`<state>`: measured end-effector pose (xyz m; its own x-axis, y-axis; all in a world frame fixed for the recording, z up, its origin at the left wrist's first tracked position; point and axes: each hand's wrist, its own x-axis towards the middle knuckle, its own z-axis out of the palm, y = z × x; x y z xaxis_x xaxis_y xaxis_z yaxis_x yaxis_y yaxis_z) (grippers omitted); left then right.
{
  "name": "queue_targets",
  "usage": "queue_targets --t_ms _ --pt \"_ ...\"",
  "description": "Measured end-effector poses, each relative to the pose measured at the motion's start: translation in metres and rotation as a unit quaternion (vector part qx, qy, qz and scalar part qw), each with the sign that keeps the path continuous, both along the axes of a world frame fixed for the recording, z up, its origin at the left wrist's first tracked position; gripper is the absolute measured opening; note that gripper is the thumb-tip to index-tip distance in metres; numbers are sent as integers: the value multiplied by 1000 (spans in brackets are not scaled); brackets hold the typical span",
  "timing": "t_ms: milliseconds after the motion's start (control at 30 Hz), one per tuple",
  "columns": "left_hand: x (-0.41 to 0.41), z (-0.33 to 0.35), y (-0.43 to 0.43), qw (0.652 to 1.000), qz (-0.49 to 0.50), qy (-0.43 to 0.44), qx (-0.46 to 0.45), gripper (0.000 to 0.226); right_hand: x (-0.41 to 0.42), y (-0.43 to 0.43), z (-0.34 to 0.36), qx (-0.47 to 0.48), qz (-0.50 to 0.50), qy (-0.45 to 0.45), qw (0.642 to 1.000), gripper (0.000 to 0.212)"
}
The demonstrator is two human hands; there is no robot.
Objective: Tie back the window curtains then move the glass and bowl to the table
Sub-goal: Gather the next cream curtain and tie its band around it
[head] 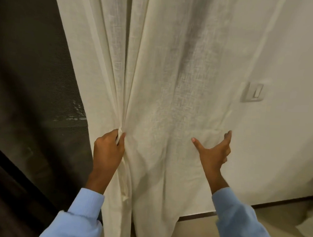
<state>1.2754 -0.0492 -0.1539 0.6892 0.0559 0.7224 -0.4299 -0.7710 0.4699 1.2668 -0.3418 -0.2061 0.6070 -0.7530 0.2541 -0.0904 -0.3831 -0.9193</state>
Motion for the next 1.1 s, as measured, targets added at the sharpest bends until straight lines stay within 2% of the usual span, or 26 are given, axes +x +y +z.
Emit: queue_targets --t_ms 33,67,133,200,233,367,433,533,600,667,733,967,1100 --pt "-1 1 0 1000 -3 0 -1 24 2 -4 3 40 29 -5 999 112" --pt "-2 1 0 1000 -5 1 -1 24 3 -8 5 75 68 -31 994 88" --pt "-4 2 0 1000 -4 2 0 25 0 -8 12 74 106 -106 986 17" --pt "-7 2 -3 1000 -5 2 -1 26 -4 3 14 50 85 -150 984 39" --pt "-8 2 -4 1000 -4 4 -6 25 -5 12 14 65 92 -167 980 42" --pt "-14 1 -13 1000 -15 0 -18 24 -16 56 3 59 161 -188 967 22" --pt "-17 2 -17 1000 -15 -8 -19 27 -20 77 0 27 210 -196 958 21" --pt "-21 1 -22 1000 -13 -6 -24 29 -27 104 3 -18 233 -211 949 18" --pt "-23 -1 -26 999 -14 2 -29 29 -30 118 8 -26 248 -210 946 12" --pt "-25 -3 -29 999 -22 11 -36 24 -28 128 11 -32 269 -208 940 15" --pt "-29 -3 -32 998 -30 15 -45 19 -27 137 16 -24 294 -210 932 4" --pt "-38 2 -30 996 -68 9 -58 6 -33 161 23 24 361 -217 907 23" --pt "-43 8 -25 990 -110 58 -71 19 -32 162 16 10 394 -206 896 40"
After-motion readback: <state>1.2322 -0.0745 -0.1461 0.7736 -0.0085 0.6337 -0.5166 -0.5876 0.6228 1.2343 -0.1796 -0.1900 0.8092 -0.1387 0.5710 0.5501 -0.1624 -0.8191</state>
